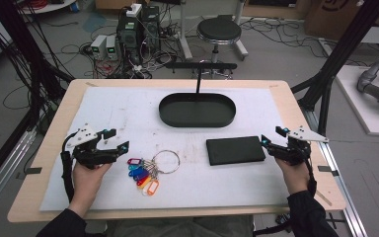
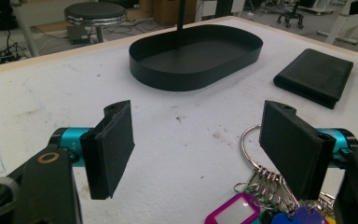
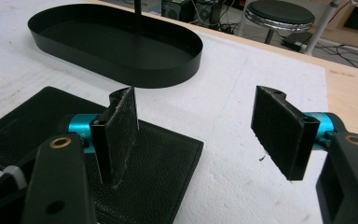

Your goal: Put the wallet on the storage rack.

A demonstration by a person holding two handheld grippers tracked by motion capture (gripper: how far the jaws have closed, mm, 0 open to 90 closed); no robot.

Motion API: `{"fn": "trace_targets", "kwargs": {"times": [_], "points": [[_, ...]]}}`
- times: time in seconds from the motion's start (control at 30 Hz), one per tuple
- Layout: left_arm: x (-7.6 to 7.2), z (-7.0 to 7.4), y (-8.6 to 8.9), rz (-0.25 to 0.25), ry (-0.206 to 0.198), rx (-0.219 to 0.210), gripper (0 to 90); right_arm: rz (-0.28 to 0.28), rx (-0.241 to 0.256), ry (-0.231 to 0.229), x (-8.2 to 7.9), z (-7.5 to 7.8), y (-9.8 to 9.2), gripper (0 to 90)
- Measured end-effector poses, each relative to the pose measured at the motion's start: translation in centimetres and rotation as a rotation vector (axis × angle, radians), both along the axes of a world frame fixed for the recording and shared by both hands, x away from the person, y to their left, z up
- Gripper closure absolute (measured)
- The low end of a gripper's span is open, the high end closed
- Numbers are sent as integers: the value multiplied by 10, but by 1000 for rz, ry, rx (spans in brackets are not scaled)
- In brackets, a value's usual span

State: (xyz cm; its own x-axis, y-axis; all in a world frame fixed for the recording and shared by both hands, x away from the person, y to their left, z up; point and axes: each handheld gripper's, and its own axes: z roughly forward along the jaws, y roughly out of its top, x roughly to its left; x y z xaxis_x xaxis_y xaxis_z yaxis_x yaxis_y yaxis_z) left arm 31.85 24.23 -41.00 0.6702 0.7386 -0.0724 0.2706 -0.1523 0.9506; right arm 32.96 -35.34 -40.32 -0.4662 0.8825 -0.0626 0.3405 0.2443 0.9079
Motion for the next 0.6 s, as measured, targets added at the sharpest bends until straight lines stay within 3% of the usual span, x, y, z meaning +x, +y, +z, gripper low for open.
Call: {"fn": "trace_targets", "kwargs": {"times": [0.23,0.4,0.6], "points": [[-1,2,-6,-18,-1,7,262,-4,10,1,1,-2,-4,320],[0,2,-14,-38,-31,45,262,-10,14,5,1,-3,-6,320],[2,1,-20,-41,-17,54,262,-22,7,-6,-2,-3,-9,320]]}}
